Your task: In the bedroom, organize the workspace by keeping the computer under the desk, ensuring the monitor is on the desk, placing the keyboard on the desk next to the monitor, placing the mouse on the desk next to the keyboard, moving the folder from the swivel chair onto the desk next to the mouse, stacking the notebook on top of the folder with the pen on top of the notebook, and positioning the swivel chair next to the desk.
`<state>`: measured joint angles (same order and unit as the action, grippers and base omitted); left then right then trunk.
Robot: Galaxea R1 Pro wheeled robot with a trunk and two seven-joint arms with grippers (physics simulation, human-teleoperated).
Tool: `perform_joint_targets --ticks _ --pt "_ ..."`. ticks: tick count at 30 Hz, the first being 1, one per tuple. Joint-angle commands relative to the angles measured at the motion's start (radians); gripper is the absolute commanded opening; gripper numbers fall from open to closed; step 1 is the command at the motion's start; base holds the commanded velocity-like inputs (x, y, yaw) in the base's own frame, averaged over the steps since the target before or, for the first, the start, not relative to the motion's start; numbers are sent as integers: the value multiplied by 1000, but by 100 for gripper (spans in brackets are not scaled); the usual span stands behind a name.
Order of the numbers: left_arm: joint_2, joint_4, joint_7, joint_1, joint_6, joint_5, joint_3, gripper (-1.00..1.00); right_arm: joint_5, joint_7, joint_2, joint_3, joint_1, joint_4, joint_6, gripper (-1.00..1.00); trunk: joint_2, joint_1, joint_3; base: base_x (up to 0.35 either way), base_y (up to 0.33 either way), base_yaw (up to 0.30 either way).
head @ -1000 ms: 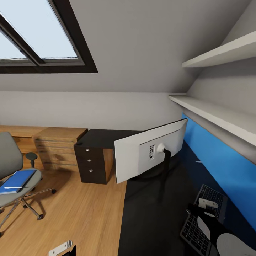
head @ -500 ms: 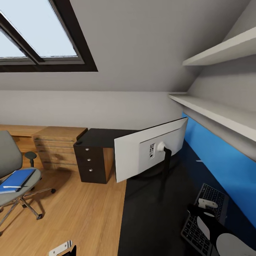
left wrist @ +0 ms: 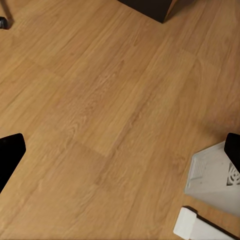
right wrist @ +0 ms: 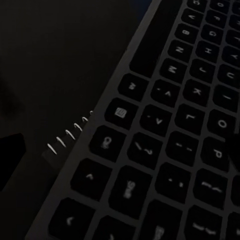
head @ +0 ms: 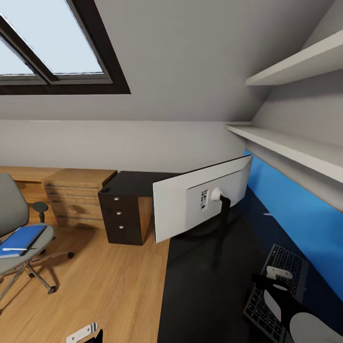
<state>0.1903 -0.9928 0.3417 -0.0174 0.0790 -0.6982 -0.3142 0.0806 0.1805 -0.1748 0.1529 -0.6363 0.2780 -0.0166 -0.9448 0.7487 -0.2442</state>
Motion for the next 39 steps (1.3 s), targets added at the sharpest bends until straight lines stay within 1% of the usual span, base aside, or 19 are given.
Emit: perform_joint_targets --ticks 1,21,30,39 --pt "1 -1 7 0 7 -11 -5 100 8 4 0 -3 0 1 -2 100 -8 4 -4 0 0 0" --pt "0 2 7 0 5 -11 -6 100 8 5 0 -4 0 1 -3 100 -148 81 -67 0 0 0" --pt "0 2 7 0 5 -11 -6 100 8 23 2 -6 0 1 -3 100 -211 115 -95 0 0 0" --pt "1 2 7 0 3 -11 -6 100 13 23 4 -8 0 2 -4 100 -211 115 -95 0 0 0"
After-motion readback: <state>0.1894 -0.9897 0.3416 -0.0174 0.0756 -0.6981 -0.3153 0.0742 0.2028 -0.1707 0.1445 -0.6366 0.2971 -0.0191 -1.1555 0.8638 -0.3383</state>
